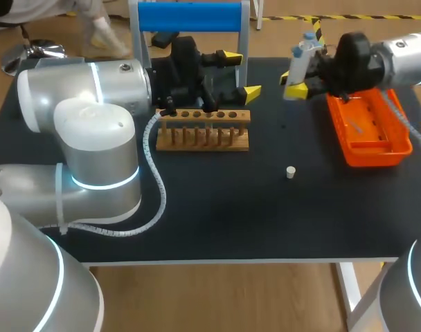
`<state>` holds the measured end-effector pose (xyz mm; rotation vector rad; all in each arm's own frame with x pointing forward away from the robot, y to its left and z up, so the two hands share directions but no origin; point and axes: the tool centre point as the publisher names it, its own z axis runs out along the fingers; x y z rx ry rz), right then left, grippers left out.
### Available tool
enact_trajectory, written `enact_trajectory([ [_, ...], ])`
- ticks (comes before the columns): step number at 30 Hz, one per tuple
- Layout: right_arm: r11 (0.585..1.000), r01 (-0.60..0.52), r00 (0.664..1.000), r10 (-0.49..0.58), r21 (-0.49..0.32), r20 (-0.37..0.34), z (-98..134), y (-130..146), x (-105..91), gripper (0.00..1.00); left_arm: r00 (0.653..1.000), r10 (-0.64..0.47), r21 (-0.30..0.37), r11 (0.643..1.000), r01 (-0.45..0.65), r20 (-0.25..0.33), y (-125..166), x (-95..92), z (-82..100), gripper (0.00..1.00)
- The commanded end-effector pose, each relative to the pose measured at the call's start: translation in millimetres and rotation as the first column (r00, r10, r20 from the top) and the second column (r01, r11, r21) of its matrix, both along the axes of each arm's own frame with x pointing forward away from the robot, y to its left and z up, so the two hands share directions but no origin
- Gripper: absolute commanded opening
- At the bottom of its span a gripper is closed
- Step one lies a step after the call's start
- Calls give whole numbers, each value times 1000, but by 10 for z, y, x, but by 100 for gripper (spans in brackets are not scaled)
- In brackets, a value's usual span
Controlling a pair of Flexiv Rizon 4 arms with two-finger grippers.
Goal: Invert the test tube, pick up the pipette, mount the tip to pipette, aspirate from beaker and dispense into the tube, eject the tip, return the pipette, and cap with the stopper.
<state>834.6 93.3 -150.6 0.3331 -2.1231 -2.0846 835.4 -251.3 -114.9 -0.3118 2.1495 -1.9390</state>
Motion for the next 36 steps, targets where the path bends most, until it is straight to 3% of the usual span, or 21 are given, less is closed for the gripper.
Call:
enact_trajectory([
  [1, 1000, -16, 1000, 16, -12, -2, -14, 141, 3, 0, 1000, 1, -3, 1000, -1, 0, -14, 8, -6, 100],
  [19, 998, -61, 998, 61, -14, -15, -59, 618, -10, 0, 1000, 1, -3, 1000, -1, 0, -14, 8, -6, 100],
  [36, 997, -70, 997, 70, -8, -37, -105, 856, 33, 0, 1000, 1, -3, 1000, -1, 0, -14, 8, -6, 100],
])
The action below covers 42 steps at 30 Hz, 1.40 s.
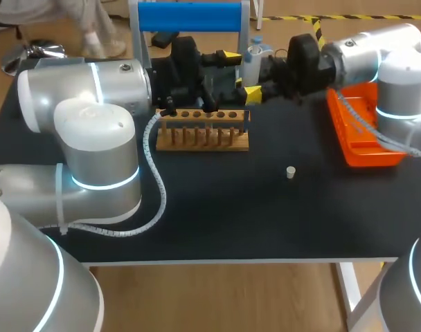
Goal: Invert the test tube, pick up the pipette, mount the tip to pipette, aspirate from beaker and dispense into the tube, eject the tip, return the pipette, and cap with the stopper.
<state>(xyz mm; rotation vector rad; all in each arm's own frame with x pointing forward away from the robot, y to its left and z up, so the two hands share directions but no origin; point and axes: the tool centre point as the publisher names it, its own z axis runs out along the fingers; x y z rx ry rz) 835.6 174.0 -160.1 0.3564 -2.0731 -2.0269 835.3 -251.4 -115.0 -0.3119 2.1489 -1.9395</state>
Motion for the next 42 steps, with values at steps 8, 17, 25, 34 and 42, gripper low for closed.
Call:
enact_trajectory([
  [8, 1000, 4, 1000, -4, -2, 12, 9, 110, 51, 0, 1000, 1, -2, 1000, -1, 0, -13, 8, -5, 100],
  [17, 1000, 22, 999, -23, 2, 30, 20, 145, 53, 0, 1000, 1, -2, 1000, -1, 0, -13, 8, -5, 100],
  [25, 1000, 30, 999, -30, 3, 37, 24, 157, 61, 0, 1000, 1, -2, 1000, -1, 0, -13, 8, -5, 100],
  [34, 1000, 27, 999, -27, 3, 38, 26, 176, 63, 0, 1000, 1, -2, 1000, -1, 0, -13, 8, -5, 0],
  [42, 1000, 26, 999, -26, 6, 38, 33, 190, 60, 0, 1000, 1, -2, 1000, -1, 0, -13, 8, -5, 0],
])
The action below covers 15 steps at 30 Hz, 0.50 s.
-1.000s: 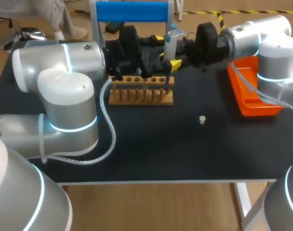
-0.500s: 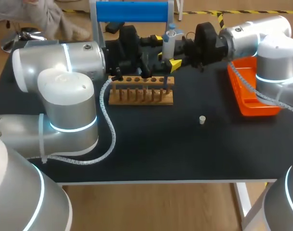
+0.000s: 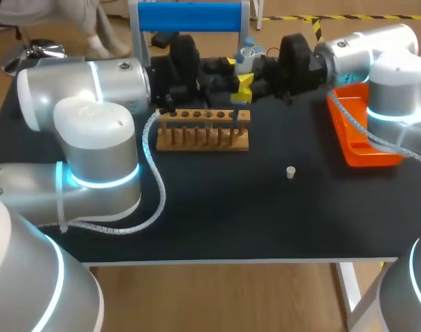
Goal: Invert the test tube, pick up the pipette, mount the tip to pipette, aspirate from beaker and dispense into the tube, eject the tip, return the pipette, and cap with the stopper.
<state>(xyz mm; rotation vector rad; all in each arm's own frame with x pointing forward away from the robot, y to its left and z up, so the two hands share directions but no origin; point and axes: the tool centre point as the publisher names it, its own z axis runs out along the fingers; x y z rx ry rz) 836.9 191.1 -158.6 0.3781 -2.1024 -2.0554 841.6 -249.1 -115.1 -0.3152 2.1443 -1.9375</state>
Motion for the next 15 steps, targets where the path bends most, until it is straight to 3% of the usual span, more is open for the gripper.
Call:
enact_trajectory([
  [1, 1000, 3, 1000, -3, 0, 0, 19, 20, 47, 0, 1000, -4, -1, 1000, 4, -2, -37, -54, -4, 0],
  [8, 1000, -2, 1000, 3, 7, -8, 25, 2, 46, 0, 1000, -4, -1, 1000, 4, -2, -37, -54, -4, 0],
  [10, 1000, -2, 1000, 2, 8, -12, 27, -14, 49, 43, 1000, -4, -1, 1000, 4, -2, -37, -54, -4, 0],
  [11, 1000, -3, 1000, 3, 8, -12, 30, -23, 50, 94, 1000, -4, -1, 1000, 4, -2, -37, -54, -4, 0],
  [12, 1000, -5, 1000, 5, 10, -13, 37, -44, 46, 100, 1000, -4, -1, 1000, 4, -2, -37, -54, -4, 0],
  [15, 1000, -6, 1000, 6, 15, -14, 45, -119, 47, 100, 1000, -4, -1, 1000, 4, -2, -37, -54, -4, 0],
])
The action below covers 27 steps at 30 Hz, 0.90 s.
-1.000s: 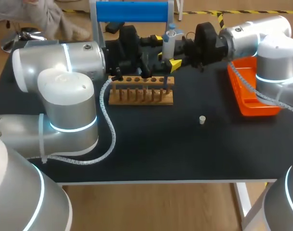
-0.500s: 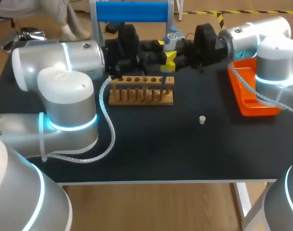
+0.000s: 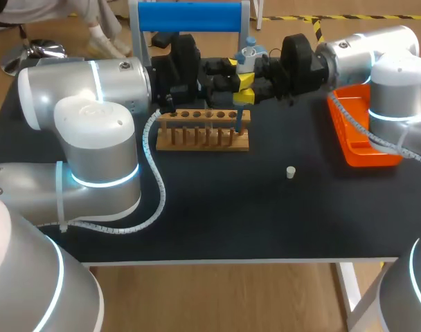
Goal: Invert the test tube, pick up the pipette, mount the tip to pipette, aspirate from beaker and dispense into the tube, eject the tip, return the pipette, and cap with the stopper.
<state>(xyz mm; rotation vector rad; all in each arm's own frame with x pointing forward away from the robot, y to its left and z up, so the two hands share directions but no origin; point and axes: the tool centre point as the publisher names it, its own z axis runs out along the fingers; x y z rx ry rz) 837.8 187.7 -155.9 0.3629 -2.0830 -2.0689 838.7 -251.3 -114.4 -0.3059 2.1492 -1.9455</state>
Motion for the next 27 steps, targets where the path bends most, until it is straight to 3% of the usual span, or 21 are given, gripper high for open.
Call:
enact_trajectory([
  [1, 1000, -10, 1000, 10, 4, -4, 21, -114, 38, 100, 1000, 6, 1, 1000, -6, -1, -14, -26, -11, 0],
  [9, 998, -59, 998, 59, 28, 2, 79, -421, -17, 100, 1000, 6, 1, 1000, -6, -1, -14, -26, -11, 0],
  [15, 999, -29, 1000, 29, 29, 9, 106, -779, 85, 100, 1000, 6, 1, 1000, -6, -1, -14, -26, -11, 0],
  [21, 998, 62, 998, -62, 5, 12, 78, -1131, 388, 100, 1000, 6, 1, 1000, -6, -1, -14, -26, -11, 0],
  [27, 985, 167, 986, -167, -49, 16, 96, -1358, 840, 100, 1000, 6, 1, 1000, -6, -1, -14, -26, -11, 0],
])
